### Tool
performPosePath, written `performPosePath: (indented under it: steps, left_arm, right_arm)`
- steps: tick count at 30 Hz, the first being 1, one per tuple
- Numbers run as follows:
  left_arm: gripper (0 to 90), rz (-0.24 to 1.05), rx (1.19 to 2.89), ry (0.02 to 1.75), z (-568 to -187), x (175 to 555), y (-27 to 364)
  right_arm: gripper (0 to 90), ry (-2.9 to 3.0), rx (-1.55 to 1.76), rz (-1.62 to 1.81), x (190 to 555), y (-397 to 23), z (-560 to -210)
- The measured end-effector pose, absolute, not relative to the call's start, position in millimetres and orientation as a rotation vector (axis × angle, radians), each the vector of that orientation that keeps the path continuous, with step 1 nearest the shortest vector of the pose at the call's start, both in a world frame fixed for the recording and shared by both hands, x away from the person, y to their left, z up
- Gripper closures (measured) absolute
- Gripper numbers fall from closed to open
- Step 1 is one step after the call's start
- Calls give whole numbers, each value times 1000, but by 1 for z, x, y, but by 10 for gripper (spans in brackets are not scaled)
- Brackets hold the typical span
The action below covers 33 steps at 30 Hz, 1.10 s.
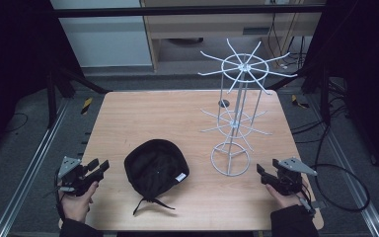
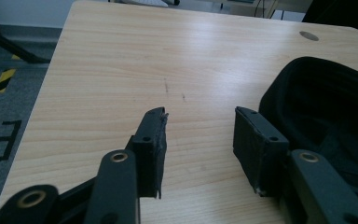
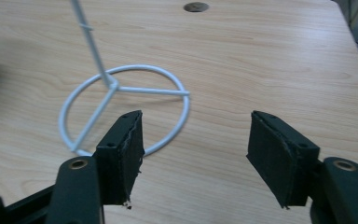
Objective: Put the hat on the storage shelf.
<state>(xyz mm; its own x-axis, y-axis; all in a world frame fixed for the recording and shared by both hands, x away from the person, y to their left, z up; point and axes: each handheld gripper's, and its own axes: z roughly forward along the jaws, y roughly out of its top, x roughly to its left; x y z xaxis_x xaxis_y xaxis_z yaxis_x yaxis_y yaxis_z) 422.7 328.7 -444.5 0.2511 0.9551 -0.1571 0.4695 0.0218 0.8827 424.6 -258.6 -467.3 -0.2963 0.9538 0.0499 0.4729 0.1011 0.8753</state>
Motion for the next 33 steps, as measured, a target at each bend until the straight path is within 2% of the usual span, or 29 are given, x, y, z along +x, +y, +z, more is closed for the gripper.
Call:
performPosePath:
  steps: [13,33]
  left_arm:
    - [560,645,1627,1308,-435,416,312]
    - [554,636,1690,1252,-426,424,288]
  right_arm:
    - [470,1914,1315,1240,408,-227,-453]
    - [520,2068,1110,1379,411,-146,-437]
